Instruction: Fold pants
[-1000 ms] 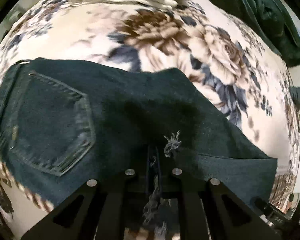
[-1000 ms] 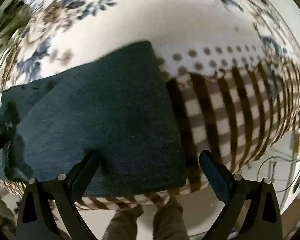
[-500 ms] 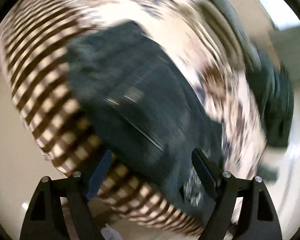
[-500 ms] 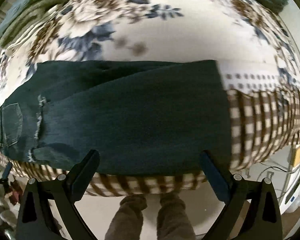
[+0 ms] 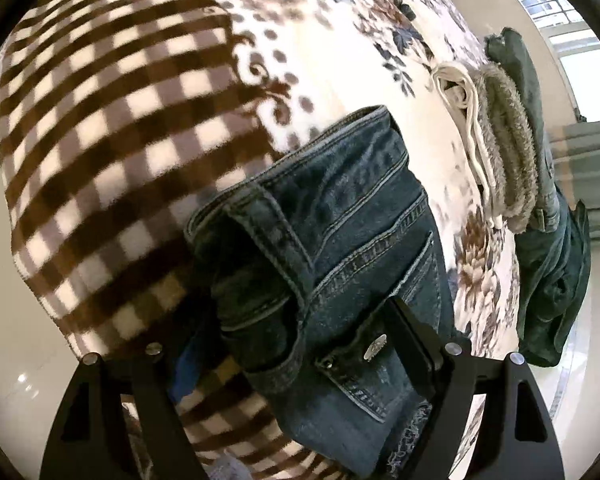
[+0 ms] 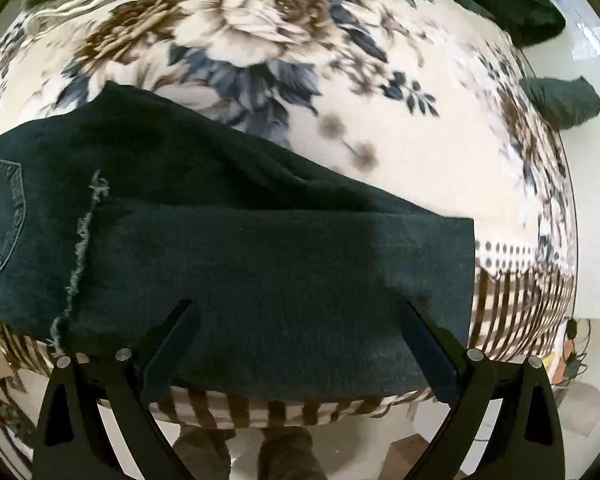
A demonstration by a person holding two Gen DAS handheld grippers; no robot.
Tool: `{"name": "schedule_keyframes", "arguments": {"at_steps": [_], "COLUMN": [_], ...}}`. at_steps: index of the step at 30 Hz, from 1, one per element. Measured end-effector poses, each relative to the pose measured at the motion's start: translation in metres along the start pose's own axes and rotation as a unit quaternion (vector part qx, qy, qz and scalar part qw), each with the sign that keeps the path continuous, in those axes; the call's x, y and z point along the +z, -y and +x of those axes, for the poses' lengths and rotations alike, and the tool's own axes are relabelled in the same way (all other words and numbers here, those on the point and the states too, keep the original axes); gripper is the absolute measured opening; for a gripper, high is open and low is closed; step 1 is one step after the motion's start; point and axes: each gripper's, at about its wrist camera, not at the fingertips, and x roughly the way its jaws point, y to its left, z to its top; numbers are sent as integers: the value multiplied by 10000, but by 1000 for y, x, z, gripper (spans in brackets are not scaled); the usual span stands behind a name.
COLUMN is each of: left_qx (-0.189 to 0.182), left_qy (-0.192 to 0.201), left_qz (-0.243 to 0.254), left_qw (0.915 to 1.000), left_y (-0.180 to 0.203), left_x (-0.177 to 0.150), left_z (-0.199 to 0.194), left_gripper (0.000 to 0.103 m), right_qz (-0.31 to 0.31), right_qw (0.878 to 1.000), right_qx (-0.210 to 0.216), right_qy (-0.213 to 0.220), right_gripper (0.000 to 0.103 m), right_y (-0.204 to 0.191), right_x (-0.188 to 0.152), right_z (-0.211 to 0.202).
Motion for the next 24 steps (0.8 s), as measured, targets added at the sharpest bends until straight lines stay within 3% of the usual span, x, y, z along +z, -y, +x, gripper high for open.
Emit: {"name": "schedule_keyframes", "arguments": {"at_steps": [8, 18, 21, 24], "left_qx": [-123, -824, -832, -696], "left_qy": [38, 429, 520, 849], "left_qz": [-395, -1036, -1211, -1024], "left_qw": [9991, 9903, 9878, 9887], "left_y": [-19, -49, -48, -28], "left_x": [0, -13, -1, 10], "left_z": [16, 1, 10, 9], "left_gripper": [81, 81, 81, 79], "right_qz": [129, 280, 298, 380], "right_qw": [9995, 9977, 9972, 9964], "right_qx": [236, 465, 497, 566], "right_qy": [-137, -402, -468, -502], "right_gripper": [101, 101, 101, 101], "right_y": [-16, 0, 4, 6], "right_x": [4, 0, 1, 2], "right_z": [2, 19, 25, 27]}}
